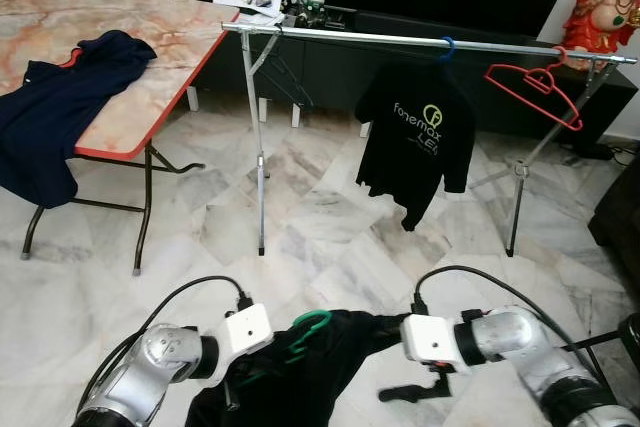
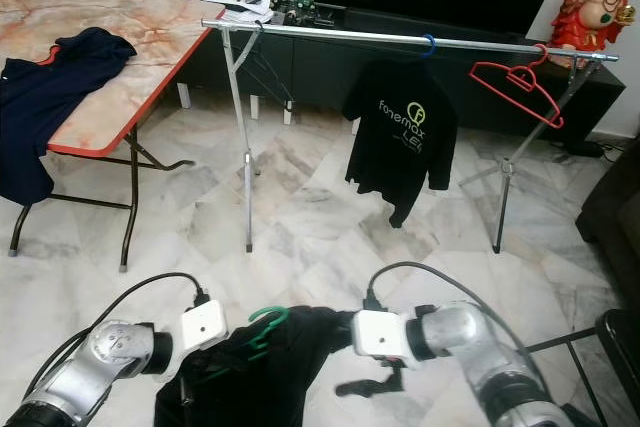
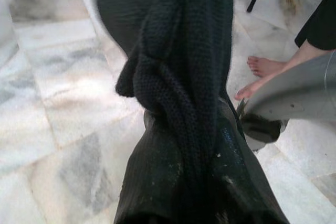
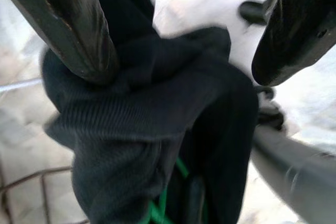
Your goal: Hang hanger
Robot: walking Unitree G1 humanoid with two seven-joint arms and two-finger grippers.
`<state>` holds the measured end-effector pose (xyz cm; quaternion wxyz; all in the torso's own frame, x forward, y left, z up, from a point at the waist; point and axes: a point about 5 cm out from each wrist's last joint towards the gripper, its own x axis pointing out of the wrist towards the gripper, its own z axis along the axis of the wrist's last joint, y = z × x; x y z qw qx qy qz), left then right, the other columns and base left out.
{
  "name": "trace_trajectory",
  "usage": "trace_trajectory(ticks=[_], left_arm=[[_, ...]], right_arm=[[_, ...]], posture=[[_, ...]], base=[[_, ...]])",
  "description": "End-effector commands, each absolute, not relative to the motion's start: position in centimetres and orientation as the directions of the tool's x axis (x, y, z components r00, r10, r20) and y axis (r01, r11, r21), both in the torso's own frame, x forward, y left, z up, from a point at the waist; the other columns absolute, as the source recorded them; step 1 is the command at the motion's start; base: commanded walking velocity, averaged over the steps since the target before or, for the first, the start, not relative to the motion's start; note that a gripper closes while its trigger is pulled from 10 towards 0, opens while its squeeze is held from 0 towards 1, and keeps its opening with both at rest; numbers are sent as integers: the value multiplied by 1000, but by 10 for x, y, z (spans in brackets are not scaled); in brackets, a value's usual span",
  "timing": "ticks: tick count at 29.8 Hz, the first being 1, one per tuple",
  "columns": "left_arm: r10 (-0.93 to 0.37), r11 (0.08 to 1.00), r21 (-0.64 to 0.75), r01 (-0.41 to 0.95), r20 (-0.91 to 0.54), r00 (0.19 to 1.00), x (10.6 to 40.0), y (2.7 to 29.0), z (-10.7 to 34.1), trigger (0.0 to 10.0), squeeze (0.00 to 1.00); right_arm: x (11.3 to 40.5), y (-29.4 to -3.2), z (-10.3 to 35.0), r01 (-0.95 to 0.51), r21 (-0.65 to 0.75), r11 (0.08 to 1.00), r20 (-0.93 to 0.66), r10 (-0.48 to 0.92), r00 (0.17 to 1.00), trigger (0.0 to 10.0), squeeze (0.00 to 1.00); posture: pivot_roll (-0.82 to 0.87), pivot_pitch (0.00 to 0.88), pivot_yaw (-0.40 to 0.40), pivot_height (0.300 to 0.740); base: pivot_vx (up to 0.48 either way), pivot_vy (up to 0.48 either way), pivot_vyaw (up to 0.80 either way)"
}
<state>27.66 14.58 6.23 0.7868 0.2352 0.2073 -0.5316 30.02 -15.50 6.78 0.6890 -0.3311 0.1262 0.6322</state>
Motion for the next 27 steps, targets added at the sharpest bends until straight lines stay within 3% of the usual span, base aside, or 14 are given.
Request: trace_trajectory(ticks=[1, 6, 7, 8, 9, 15, 17, 20, 24, 27], left_arm=[[-771, 270, 160, 949, -555, 313, 276, 134, 71, 0, 0], [-770, 265, 155, 952, -560, 305, 275, 133, 71, 0, 0], [-768, 263, 150, 953, -565, 301, 274, 134, 70, 0, 0], [-765, 263, 144, 954, -571, 297, 273, 134, 70, 0, 0], [-764, 264, 140, 954, -573, 296, 272, 135, 69, 0, 0], [-740, 246, 113, 963, -620, 262, 267, 138, 62, 0, 0], [-739, 246, 117, 962, -620, 264, 268, 138, 62, 0, 0], [-744, 243, 117, 963, -615, 262, 269, 136, 64, 0, 0], [-738, 210, 126, 970, -630, 242, 269, 133, 69, 0, 0], [-740, 207, 125, 970, -628, 239, 269, 132, 69, 0, 0]], right_arm=[[308, -155, 78, -931, -366, 0, -565, 795, 222, 10000, 1000], [315, -164, 93, -927, -371, 63, -500, 828, 256, 10000, 1000], [314, -169, 94, -938, -343, 58, -507, 829, 237, 10000, 596], [312, -174, 94, -949, -312, 50, -516, 829, 213, 10000, 596], [310, -179, 94, -954, -297, 37, -530, 825, 197, 10000, 0], [297, -204, 89, -972, -227, -68, -652, 751, 100, 10000, 0], [298, -204, 92, -966, -251, -66, -645, 755, 116, 10000, 0], [303, -197, 98, -956, -291, -46, -603, 784, 146, 10000, 0], [302, -183, 99, -964, -260, -59, -541, 836, 95, 10000, 0], [306, -176, 99, -961, -277, -24, -499, 858, 123, 10000, 0]], posture=[[56, 87, -132, 740], [51, 86, -132, 740], [49, 86, -132, 740], [47, 87, -132, 740], [46, 87, -132, 740], [36, 87, -127, 740], [27, 85, -125, 740], [32, 81, -124, 740], [44, 75, -125, 740], [44, 74, -125, 740]], base=[[0, 0, 0], [0, 0, 0], [0, 0, 0], [0, 0, 0], [0, 0, 0], [0, 0, 0], [0, 0, 0], [0, 0, 0], [0, 0, 0], [0, 0, 0]])
